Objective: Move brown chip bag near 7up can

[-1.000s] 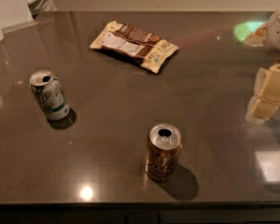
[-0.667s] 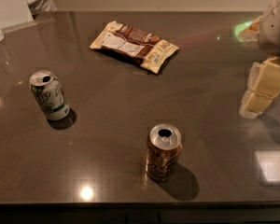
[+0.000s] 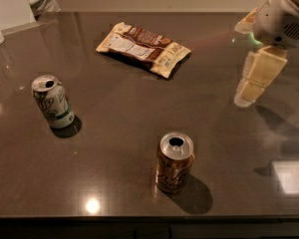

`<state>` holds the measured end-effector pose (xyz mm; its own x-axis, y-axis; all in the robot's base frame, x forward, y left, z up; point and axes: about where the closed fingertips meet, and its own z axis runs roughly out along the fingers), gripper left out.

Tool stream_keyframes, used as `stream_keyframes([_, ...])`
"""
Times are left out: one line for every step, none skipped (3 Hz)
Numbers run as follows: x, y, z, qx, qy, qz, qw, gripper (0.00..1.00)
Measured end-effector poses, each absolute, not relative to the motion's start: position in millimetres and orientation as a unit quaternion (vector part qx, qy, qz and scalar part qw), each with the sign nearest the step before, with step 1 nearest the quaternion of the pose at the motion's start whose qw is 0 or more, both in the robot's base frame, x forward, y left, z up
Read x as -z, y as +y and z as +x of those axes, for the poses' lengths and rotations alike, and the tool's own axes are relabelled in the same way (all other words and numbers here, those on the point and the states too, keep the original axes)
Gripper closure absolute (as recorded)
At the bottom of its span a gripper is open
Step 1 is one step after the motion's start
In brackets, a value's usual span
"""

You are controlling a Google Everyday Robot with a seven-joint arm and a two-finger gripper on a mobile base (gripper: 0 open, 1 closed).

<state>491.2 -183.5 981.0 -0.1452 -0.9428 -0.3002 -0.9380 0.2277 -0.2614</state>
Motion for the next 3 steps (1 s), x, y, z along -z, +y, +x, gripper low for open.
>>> stream_keyframes([-971, -170, 526, -0.006, 0.751, -0.62, 0.225, 0.0])
stream_keyframes([-961, -154, 559, -0.024, 0.748, -0.617, 0.244, 0.0])
stream_keyframes([-950, -135, 595, -0.041, 0.743, -0.614, 0.263, 0.0])
